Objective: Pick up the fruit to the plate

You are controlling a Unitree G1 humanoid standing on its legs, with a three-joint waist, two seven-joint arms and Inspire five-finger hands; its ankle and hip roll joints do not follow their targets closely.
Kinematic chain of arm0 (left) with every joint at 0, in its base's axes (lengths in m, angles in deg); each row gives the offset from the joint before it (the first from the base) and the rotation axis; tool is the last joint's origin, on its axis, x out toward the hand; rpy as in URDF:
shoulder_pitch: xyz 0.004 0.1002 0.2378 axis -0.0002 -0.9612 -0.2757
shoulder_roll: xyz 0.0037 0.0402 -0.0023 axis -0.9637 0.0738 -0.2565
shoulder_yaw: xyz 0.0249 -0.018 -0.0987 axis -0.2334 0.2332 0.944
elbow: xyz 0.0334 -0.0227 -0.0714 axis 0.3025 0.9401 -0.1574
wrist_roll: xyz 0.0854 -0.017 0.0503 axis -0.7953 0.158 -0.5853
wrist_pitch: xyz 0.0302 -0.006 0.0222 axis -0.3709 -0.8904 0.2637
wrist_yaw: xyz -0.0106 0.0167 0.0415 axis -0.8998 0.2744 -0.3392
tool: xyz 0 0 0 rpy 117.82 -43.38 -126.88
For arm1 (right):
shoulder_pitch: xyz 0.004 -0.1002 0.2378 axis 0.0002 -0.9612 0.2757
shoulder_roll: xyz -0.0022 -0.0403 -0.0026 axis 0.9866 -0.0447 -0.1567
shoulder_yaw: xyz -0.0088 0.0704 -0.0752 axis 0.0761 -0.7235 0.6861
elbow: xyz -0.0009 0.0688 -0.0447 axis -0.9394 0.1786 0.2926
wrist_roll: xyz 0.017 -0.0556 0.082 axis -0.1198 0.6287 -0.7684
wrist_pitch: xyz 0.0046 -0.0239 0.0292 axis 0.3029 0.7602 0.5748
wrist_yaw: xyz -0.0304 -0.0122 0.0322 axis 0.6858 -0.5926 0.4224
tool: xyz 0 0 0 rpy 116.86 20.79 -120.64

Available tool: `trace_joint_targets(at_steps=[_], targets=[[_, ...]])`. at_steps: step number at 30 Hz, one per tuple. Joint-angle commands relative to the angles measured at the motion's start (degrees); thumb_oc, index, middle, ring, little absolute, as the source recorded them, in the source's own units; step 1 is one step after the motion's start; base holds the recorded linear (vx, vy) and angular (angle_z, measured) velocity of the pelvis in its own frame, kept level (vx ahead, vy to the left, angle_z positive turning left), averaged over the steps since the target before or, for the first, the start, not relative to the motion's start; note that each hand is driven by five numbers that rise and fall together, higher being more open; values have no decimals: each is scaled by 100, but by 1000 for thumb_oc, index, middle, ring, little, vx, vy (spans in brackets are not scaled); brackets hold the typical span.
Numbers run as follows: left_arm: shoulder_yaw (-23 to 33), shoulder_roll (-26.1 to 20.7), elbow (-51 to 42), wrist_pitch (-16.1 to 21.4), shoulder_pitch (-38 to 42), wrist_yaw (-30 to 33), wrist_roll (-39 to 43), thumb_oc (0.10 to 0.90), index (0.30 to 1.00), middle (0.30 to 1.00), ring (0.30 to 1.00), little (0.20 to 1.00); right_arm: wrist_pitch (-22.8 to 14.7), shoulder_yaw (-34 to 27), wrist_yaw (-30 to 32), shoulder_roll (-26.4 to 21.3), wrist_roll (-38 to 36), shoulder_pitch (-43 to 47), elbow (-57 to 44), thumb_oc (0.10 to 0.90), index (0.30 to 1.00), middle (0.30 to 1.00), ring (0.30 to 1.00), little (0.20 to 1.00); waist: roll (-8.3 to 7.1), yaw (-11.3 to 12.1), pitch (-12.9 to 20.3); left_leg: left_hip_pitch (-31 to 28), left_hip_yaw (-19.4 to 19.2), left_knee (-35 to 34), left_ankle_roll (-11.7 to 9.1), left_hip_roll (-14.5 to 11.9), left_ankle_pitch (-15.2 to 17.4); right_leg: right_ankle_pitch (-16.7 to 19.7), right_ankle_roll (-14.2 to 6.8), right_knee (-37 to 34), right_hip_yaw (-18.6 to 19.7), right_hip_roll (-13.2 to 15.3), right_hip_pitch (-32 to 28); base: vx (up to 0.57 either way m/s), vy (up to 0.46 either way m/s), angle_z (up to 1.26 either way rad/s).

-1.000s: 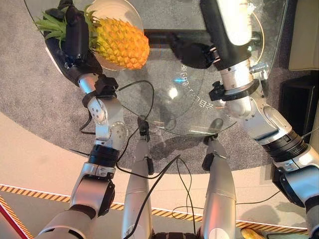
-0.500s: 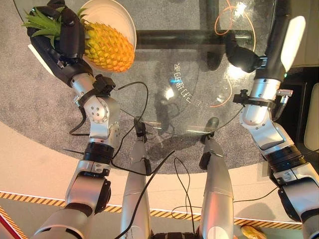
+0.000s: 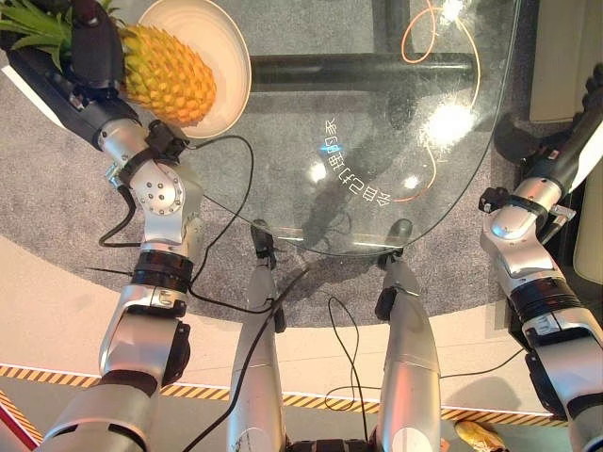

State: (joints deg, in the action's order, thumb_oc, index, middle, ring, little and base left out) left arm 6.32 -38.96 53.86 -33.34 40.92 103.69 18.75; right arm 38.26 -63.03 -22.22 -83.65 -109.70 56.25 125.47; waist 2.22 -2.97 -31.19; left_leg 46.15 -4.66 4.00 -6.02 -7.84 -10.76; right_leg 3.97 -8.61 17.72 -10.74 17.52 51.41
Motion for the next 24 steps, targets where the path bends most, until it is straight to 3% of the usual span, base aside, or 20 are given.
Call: trace_joint_targets(at_steps=[1, 9, 24], targets=[[-75, -672, -141, 902, 849, 216, -603, 100, 300, 300, 300, 200, -360, -310, 174, -105, -287, 368, 272, 800, 900, 900, 900, 900, -140, 133, 140, -8, -35, 449, -330, -144, 567, 54, -244, -468, -21, -137, -376, 0, 0, 0], [-248, -732, 103, 917, 1053, 317, -674, 100, 300, 300, 300, 200, -152, -382, -546, -71, -701, 483, 1518, 800, 900, 900, 900, 900, -82, 166, 140, 41, -16, 553, -316, -139, 608, 34, -210, -415, 4, -147, -334, 0, 0, 0], [-355, -784, 31, 675, 1073, 528, -1143, 100, 300, 300, 300, 200, 354, -237, -1900, 150, -1108, 422, 2375, 800, 900, 900, 900, 900, -154, 214, 140, 140, 49, 700, -324, -199, 623, -11, -158, -271, 34, -228, -257, 1, -2, 0]])
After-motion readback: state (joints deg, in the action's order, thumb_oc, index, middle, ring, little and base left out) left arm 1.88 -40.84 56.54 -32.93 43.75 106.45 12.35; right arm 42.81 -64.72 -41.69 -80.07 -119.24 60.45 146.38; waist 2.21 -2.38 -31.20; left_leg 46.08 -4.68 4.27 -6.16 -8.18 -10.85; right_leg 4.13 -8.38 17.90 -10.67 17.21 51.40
